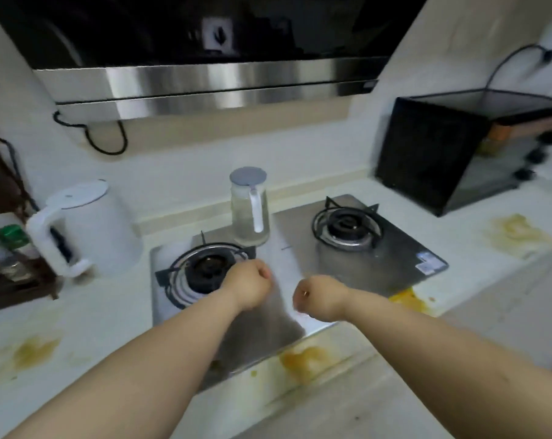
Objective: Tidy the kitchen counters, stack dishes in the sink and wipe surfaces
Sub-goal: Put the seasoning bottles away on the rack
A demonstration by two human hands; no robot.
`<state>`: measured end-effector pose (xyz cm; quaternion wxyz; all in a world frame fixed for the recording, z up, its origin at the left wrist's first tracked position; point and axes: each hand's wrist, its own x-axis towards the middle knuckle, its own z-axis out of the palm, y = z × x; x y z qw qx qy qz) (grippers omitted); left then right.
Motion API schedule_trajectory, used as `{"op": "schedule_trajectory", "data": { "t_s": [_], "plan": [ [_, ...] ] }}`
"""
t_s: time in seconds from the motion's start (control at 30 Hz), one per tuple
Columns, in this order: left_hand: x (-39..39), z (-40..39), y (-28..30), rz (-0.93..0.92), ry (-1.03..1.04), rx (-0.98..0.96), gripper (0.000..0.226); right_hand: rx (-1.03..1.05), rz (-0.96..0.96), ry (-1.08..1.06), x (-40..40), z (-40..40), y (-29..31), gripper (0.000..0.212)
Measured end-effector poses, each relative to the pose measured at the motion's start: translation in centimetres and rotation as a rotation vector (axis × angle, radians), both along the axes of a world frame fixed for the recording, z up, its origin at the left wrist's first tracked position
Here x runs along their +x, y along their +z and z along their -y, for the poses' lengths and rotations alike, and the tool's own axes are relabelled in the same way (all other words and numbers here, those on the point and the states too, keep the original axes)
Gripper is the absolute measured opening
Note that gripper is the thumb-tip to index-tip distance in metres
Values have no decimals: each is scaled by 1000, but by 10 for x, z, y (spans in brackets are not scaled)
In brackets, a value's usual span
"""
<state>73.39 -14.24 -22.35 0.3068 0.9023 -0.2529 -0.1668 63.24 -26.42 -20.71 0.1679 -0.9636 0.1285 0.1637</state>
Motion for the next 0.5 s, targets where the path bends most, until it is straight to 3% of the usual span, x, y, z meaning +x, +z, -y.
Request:
{"op": "schedule_trajectory", "data": {
  "t_s": [0.23,0.5],
  "plan": [
    [-104,158,-8,-5,-237,41,7,109,10,-362,-126,150,-1,22],
    [-130,260,-2,60,-394,81,8,188,80,-571,-166,232,-4,5]
  ]
}}
